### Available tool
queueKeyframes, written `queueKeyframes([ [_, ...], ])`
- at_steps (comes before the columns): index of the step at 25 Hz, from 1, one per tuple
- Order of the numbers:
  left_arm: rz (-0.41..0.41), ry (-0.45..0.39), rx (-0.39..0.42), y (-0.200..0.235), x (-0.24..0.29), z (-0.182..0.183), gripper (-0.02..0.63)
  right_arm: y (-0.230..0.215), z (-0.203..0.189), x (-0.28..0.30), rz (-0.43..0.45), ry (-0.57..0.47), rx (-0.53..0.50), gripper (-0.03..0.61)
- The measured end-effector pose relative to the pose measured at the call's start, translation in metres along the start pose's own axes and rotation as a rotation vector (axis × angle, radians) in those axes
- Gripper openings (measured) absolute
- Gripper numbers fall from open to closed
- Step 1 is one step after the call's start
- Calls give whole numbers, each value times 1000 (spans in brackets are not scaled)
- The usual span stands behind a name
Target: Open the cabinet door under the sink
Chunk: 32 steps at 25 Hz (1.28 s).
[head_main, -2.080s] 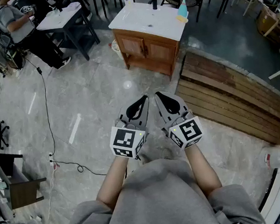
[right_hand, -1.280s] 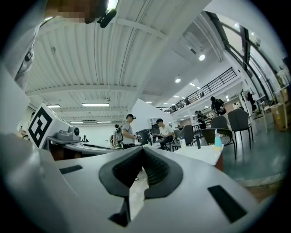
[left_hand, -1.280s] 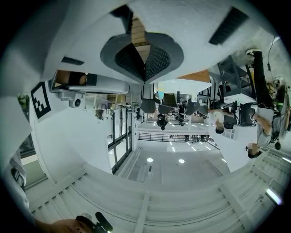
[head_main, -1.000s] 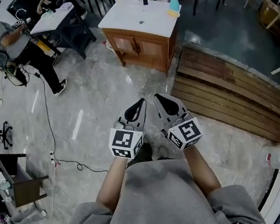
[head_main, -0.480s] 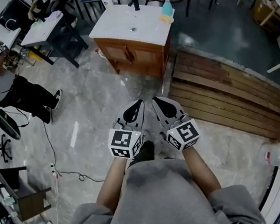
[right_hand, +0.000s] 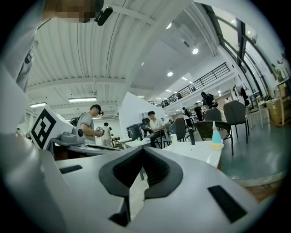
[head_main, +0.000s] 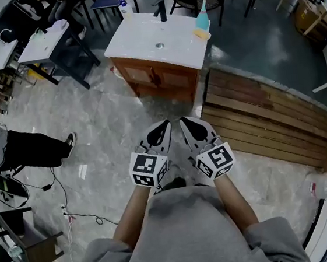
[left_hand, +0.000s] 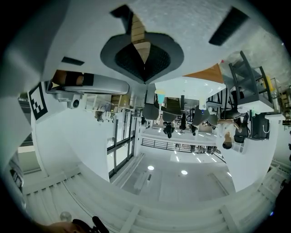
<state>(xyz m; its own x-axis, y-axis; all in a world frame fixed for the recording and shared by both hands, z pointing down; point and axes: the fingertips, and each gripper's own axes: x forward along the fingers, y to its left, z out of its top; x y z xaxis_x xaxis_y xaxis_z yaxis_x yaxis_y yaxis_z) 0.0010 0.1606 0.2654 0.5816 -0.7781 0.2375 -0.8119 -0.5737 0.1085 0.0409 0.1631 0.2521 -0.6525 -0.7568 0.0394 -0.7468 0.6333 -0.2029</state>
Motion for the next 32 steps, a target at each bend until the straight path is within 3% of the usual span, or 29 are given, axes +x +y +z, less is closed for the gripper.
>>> queueKeyframes([
  [7,-11,11,-23,58,20,0,9,-14,-4,58,-28,10,4,8],
  [17,-11,39,-64,96,43,-13,8,-28,-15,100,-34,44,15,8],
  [32,31,135,-128,159,137,-39,8,-112,-47,186,-7,127,86,8],
])
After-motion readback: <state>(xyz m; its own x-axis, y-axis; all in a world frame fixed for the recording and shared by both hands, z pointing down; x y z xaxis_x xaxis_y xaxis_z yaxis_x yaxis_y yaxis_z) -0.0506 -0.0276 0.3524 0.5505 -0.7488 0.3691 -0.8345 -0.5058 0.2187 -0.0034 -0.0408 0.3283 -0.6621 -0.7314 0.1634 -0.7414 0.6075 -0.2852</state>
